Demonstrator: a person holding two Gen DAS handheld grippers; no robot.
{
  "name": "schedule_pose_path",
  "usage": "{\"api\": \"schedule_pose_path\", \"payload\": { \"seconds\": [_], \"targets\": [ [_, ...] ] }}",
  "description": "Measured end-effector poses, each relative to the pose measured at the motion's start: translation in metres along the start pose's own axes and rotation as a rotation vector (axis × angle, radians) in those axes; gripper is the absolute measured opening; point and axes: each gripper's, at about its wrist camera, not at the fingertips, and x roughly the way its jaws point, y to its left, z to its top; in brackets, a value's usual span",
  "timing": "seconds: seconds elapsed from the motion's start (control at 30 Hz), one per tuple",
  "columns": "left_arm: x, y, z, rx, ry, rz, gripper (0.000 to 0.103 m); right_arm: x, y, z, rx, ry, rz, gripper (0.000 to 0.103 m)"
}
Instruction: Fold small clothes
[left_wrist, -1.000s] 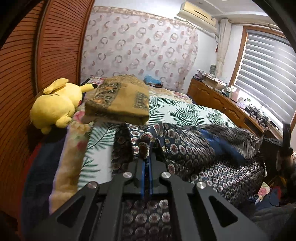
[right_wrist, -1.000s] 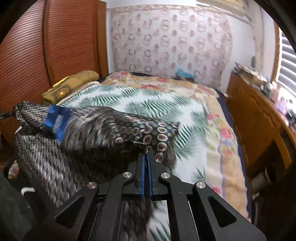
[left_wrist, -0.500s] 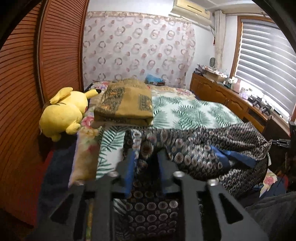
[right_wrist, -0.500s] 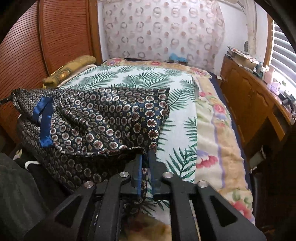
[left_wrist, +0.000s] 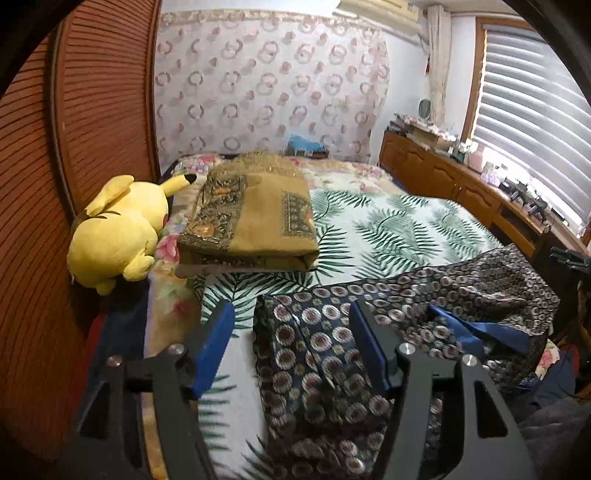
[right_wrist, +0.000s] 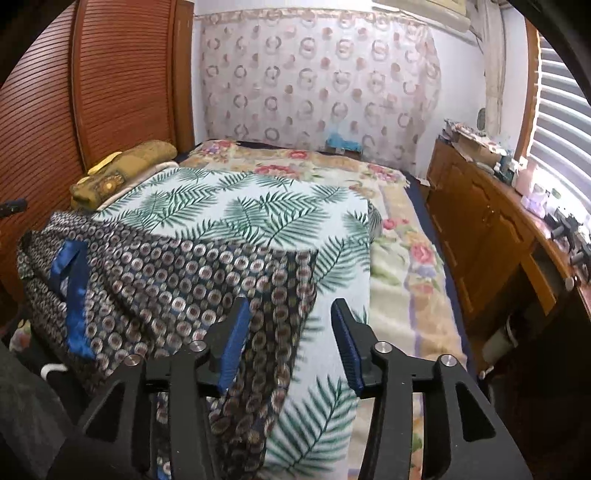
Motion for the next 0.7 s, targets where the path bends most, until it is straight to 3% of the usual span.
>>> {"api": "schedule_pose_path", "payload": {
  "seconds": [0.23, 0.33, 0.7],
  "targets": [
    [0.056, 0.015, 0.011, -0.024, 0.097, 0.038, 0.063, 0.050, -0.005, 0.016, 0.011, 0.062, 0.005, 0.057],
    [0.074, 0.020, 0.009, -0.046, 0.147, 0.019, 0.063, 0.077, -0.007, 0.016, 0.022, 0.101, -0.003, 0.057],
    [0.105, 0.020, -0.017, -0.044, 0.274, 0.013, 0.063, 0.130, -0.019, 0.001, 0.080, 0.233, 0.022, 0.057]
  ]
}}
